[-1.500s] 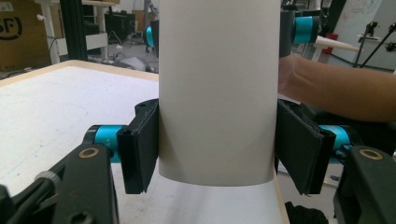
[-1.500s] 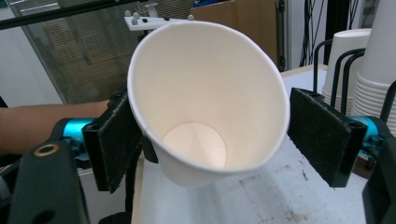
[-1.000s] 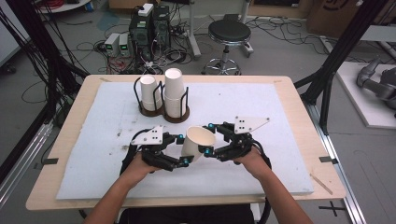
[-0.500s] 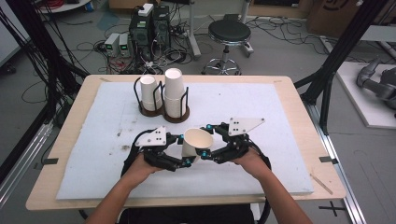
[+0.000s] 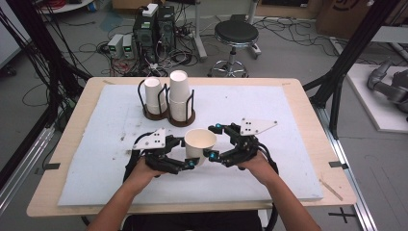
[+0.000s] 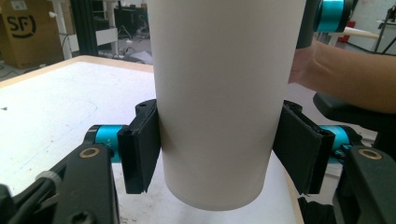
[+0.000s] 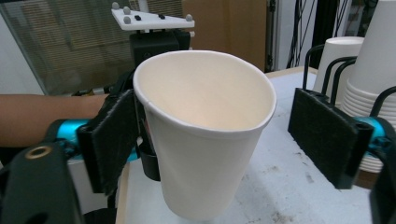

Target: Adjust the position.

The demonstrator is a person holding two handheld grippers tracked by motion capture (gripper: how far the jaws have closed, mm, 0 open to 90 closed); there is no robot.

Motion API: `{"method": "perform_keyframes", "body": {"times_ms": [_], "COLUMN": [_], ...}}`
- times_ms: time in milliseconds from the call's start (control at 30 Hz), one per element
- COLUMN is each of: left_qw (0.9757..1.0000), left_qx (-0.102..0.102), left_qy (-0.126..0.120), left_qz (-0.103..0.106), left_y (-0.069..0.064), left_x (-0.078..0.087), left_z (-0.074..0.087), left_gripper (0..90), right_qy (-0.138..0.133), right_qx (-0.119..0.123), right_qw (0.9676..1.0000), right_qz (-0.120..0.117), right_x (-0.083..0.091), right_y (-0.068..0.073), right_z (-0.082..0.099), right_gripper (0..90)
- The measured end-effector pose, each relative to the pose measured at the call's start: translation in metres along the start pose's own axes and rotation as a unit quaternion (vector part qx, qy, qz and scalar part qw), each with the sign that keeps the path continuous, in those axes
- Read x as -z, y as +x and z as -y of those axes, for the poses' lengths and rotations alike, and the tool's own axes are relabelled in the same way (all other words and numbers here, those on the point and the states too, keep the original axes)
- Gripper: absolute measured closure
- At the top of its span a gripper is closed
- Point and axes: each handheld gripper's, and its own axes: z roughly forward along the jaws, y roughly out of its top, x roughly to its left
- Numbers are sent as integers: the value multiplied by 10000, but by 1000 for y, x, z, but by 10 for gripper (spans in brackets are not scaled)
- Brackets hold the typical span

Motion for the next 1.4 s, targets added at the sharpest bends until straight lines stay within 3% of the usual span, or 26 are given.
{"method": "perform_keyframes", "body": {"times_ms": [300,433,600,700,767,833,867,933,1067,1400], "left_qw": [9998,9996,9996,9997,9999,9998,9991,9987,9978,9955], "left_qx": [-94,-122,-106,-83,25,127,274,325,325,287], "left_qy": [82,109,116,117,134,168,238,211,59,-38], "left_qz": [176,214,220,196,90,-16,-207,-344,-571,-897], "left_y": [-4,-4,-4,-4,-3,-2,2,5,10,15], "left_x": [-6,-6,-7,-7,-8,-7,-5,1,16,37], "left_z": [1,1,1,1,1,2,4,4,2,3], "left_gripper": [355,358,361,352,339,252,217,207,204,204], "right_qy": [46,115,143,135,151,154,133,123,76,25], "right_qx": [-22,249,409,387,396,440,428,414,399,331], "right_qw": [9996,9989,9983,9984,9986,9985,9988,9991,9990,9989], "right_qz": [-266,-386,-385,-379,-321,-283,-189,-57,176,333], "right_x": [-10,-11,-10,-10,-9,-8,-5,1,11,14], "right_y": [4,6,6,6,5,4,2,-2,-9,-16], "right_z": [2,2,1,1,1,1,1,1,1,2], "right_gripper": [170,307,348,352,350,350,350,350,350,347]}}
